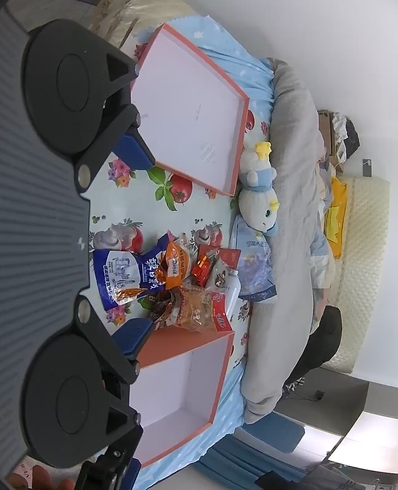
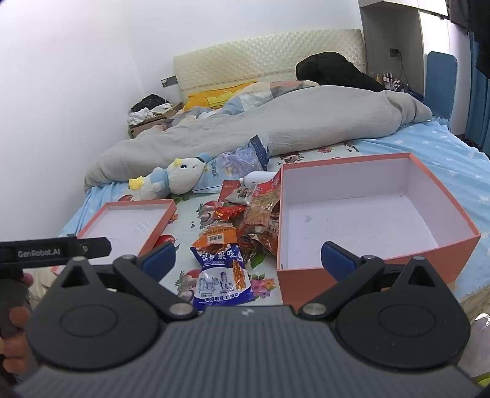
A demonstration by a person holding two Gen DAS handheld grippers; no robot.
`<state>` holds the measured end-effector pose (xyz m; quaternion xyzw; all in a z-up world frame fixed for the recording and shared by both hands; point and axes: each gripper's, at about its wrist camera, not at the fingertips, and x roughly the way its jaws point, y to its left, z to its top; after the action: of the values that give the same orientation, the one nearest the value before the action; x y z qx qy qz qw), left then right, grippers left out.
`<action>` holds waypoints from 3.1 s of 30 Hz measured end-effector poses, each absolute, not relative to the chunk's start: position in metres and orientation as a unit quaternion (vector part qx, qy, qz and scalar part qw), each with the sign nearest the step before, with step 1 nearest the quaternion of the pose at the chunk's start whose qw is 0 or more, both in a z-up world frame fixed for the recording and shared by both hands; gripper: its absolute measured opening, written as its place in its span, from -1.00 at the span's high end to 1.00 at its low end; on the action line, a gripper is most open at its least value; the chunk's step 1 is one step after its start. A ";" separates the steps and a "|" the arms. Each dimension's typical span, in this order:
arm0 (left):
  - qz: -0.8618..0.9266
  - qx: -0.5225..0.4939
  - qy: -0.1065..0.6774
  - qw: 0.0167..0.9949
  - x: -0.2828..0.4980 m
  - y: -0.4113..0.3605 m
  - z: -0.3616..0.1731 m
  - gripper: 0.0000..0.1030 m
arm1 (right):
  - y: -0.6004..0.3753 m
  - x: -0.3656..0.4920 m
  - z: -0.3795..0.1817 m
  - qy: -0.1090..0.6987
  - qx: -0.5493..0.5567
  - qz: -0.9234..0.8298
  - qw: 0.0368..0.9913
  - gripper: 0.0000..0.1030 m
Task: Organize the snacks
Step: 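Move both grippers open toward the snack pile beside the deep box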
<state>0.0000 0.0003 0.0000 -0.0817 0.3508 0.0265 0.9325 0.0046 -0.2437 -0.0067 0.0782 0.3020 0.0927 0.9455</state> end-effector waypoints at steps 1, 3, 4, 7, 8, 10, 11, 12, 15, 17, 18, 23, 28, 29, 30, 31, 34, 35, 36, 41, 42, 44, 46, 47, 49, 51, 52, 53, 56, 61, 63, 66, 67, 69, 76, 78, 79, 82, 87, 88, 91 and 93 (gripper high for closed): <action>0.026 -0.083 0.350 0.933 0.000 0.001 0.000 -1.00 | -0.243 0.004 -0.007 0.300 0.077 0.093 0.946 -1.00; 0.026 -0.082 0.351 0.932 0.000 0.001 0.000 -1.00 | -0.243 0.004 -0.007 0.299 0.076 0.093 0.947 -1.00; 0.026 -0.083 0.351 0.932 -0.001 0.001 0.000 -1.00 | -0.243 0.004 -0.007 0.300 0.075 0.092 0.946 -1.00; 0.027 -0.082 0.352 0.932 -0.001 0.004 -0.002 -1.00 | -0.242 0.004 -0.008 0.301 0.075 0.094 0.946 -1.00; 0.027 -0.082 0.352 0.932 0.000 0.006 -0.003 -1.00 | -0.242 0.004 -0.008 0.302 0.075 0.094 0.946 -1.00; 0.028 -0.082 0.352 0.932 0.000 0.004 -0.006 -1.00 | -0.243 0.004 -0.007 0.304 0.075 0.094 0.945 -1.00; 0.028 -0.080 0.353 0.932 0.000 0.004 -0.005 -1.00 | -0.241 0.006 -0.007 0.304 0.075 0.095 0.945 -1.00; 0.028 -0.080 0.354 0.931 -0.002 0.002 -0.005 -1.00 | -0.241 0.007 -0.007 0.304 0.075 0.095 0.945 -1.00; 0.027 -0.079 0.356 0.931 -0.001 0.002 -0.008 -1.00 | -0.240 0.006 -0.008 0.304 0.074 0.094 0.945 -1.00; 0.027 -0.080 0.359 0.930 -0.001 0.002 -0.007 -1.00 | -0.240 0.006 -0.009 0.305 0.073 0.093 0.945 -1.00; 0.026 -0.080 0.359 0.929 -0.001 0.002 -0.009 -1.00 | -0.241 0.005 -0.010 0.305 0.073 0.092 0.945 -1.00; 0.026 -0.080 0.365 0.927 0.007 0.001 -0.012 -1.00 | -0.241 0.002 -0.011 0.309 0.072 0.087 0.944 -1.00; 0.028 -0.077 0.366 0.927 0.008 0.000 -0.012 -1.00 | -0.241 0.004 -0.011 0.312 0.071 0.086 0.943 -1.00; 0.027 -0.076 0.366 0.927 0.008 0.001 -0.012 -1.00 | -0.241 0.002 -0.011 0.312 0.071 0.087 0.943 -1.00; 0.027 -0.077 0.364 0.928 0.007 0.001 -0.012 -1.00 | -0.241 0.002 -0.011 0.312 0.073 0.088 0.943 -1.00; 0.028 -0.077 0.364 0.928 0.007 0.001 -0.012 -1.00 | -0.241 0.002 -0.010 0.312 0.073 0.088 0.943 -1.00; 0.026 -0.080 0.369 0.926 0.007 0.001 -0.011 -1.00 | -0.242 0.002 -0.011 0.314 0.072 0.090 0.943 -1.00; 0.025 -0.079 0.370 0.925 0.007 0.001 -0.010 -1.00 | -0.241 0.001 -0.011 0.314 0.071 0.090 0.942 -1.00; 0.024 -0.078 0.371 0.925 0.007 0.000 -0.010 -1.00 | -0.241 0.003 -0.011 0.315 0.070 0.091 0.942 -1.00; 0.021 -0.077 0.374 0.924 0.007 0.000 -0.007 -1.00 | -0.238 0.003 -0.012 0.319 0.067 0.093 0.941 -1.00; 0.021 -0.079 0.373 0.924 0.007 -0.001 -0.008 -1.00 | -0.238 0.003 -0.012 0.319 0.067 0.093 0.941 -1.00; 0.022 -0.077 0.373 0.924 0.007 -0.001 -0.008 -1.00 | -0.236 0.004 -0.011 0.319 0.066 0.094 0.941 -1.00; 0.022 -0.077 0.373 0.924 0.007 -0.001 -0.008 -1.00 | -0.236 0.004 -0.011 0.320 0.065 0.094 0.940 -1.00; 0.022 -0.078 0.373 0.924 0.007 -0.001 -0.008 -1.00 | -0.236 0.004 -0.011 0.321 0.065 0.095 0.940 -1.00; 0.021 -0.078 0.375 0.924 0.007 -0.001 -0.007 -1.00 | -0.235 0.003 -0.010 0.321 0.061 0.096 0.940 -1.00; 0.020 -0.076 0.376 0.923 0.006 -0.002 -0.007 -1.00 | -0.234 0.003 -0.011 0.322 0.061 0.098 0.940 -1.00; 0.019 -0.076 0.376 0.923 0.007 -0.002 -0.006 -1.00 | -0.234 0.003 -0.011 0.324 0.061 0.098 0.939 -1.00; 0.018 -0.076 0.377 0.923 0.008 -0.001 -0.007 -1.00 | -0.233 0.004 -0.011 0.325 0.061 0.098 0.939 -1.00; 0.016 -0.079 0.383 0.920 0.012 0.000 -0.008 -1.00 | -0.233 0.004 -0.011 0.327 0.061 0.099 0.938 -1.00; 0.013 -0.074 0.383 0.921 0.017 0.000 -0.006 -1.00 | -0.232 0.006 -0.012 0.325 0.062 0.098 0.939 -1.00; 0.012 -0.074 0.383 0.921 0.018 0.000 -0.006 -1.00 | -0.232 0.007 -0.012 0.326 0.064 0.100 0.938 -1.00; 0.011 -0.074 0.384 0.920 0.019 0.000 -0.005 -1.00 | -0.231 0.007 -0.013 0.329 0.064 0.104 0.936 -1.00; 0.010 -0.074 0.385 0.920 0.019 0.000 -0.005 -1.00 | -0.231 0.008 -0.013 0.330 0.062 0.104 0.936 -1.00; 0.008 -0.075 0.386 0.920 0.021 0.000 -0.005 -1.00 | -0.230 0.008 -0.013 0.330 0.060 0.105 0.936 -1.00; 0.006 -0.075 0.389 0.918 0.024 -0.002 -0.006 -1.00 | -0.229 0.008 -0.013 0.331 0.060 0.103 0.936 -1.00; 0.004 -0.077 0.388 0.918 0.023 -0.002 -0.007 -1.00 | -0.230 0.010 -0.013 0.333 0.061 0.102 0.935 -1.00; 0.001 -0.076 0.388 0.918 0.024 -0.002 -0.007 -1.00 | -0.230 0.010 -0.013 0.333 0.061 0.102 0.935 -1.00; -0.005 -0.069 0.390 0.918 0.027 -0.004 -0.008 -1.00 | -0.230 0.010 -0.014 0.332 0.061 0.101 0.936 -1.00; -0.005 -0.068 0.391 0.918 0.032 -0.004 -0.010 -1.00 | -0.231 0.013 -0.014 0.337 0.064 0.101 0.934 -1.00; -0.005 -0.068 0.391 0.918 0.033 -0.004 -0.010 -1.00 | -0.231 0.013 -0.014 0.337 0.063 0.101 0.934 -1.00; -0.005 -0.069 0.392 0.917 0.033 -0.003 -0.011 -1.00 | -0.230 0.013 -0.016 0.338 0.063 0.103 0.933 -1.00; -0.006 -0.068 0.395 0.916 0.035 -0.003 -0.011 -1.00 | -0.229 0.014 -0.018 0.340 0.068 0.106 0.932 -1.00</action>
<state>0.0346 -0.0029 -0.0114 -0.0685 0.3949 -0.0060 0.9161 0.0137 -0.2293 -0.0180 0.0679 0.3399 0.1058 0.9320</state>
